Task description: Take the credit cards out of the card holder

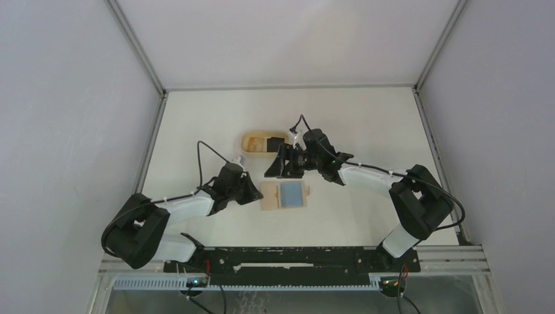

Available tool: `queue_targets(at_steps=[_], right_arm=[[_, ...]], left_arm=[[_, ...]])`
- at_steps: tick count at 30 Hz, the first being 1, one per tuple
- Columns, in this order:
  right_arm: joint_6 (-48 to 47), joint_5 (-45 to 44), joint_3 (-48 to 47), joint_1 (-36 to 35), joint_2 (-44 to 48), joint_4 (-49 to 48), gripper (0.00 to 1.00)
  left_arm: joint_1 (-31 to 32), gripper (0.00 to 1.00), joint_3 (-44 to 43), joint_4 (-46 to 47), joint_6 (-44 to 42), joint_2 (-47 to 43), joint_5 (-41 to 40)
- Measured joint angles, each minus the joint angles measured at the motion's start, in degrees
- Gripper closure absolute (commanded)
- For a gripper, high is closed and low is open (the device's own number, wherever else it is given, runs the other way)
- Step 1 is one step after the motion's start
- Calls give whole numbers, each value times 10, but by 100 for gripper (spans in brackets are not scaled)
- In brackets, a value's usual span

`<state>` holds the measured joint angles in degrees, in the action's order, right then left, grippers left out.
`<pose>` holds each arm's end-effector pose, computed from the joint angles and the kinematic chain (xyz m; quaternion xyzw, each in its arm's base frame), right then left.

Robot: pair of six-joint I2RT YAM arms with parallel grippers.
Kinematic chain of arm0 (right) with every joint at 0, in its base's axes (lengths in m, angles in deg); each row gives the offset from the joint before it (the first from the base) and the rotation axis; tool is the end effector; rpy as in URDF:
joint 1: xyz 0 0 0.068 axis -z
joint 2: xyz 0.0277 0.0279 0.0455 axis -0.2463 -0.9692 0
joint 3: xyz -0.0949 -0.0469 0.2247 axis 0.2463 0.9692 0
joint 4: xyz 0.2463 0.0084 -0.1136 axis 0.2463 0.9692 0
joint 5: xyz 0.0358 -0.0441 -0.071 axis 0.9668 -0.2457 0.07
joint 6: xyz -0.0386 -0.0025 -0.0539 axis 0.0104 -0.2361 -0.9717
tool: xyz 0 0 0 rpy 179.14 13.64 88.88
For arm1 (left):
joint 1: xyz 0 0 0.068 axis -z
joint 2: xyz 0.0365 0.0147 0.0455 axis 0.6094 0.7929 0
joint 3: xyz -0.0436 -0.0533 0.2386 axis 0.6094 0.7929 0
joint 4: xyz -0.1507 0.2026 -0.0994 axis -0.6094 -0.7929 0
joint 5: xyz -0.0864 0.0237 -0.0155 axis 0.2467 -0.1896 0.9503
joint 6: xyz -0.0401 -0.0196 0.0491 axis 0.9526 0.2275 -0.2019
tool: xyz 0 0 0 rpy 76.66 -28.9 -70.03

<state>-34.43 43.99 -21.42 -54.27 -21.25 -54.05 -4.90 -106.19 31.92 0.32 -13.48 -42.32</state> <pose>0.2621 0.2551 0.1765 -0.1160 0.8440 0.4832 0.2017 0.2118 -0.1435 0.0916 -0.0908 0.9229 -0.2810 0.2469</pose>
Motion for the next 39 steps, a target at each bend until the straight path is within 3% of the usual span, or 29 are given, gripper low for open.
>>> queue_targets(at_steps=[13,24,39], right_arm=[[26,-52,-6,-25,-94,55,26],[27,-80,21,-28,-97,52,27],[4,-155,32,-13,-87,25,27]], left_arm=[[0,100,14,98,31,48,1],[0,100,14,150,50,81,8],[0,100,3,154,54,96,10]])
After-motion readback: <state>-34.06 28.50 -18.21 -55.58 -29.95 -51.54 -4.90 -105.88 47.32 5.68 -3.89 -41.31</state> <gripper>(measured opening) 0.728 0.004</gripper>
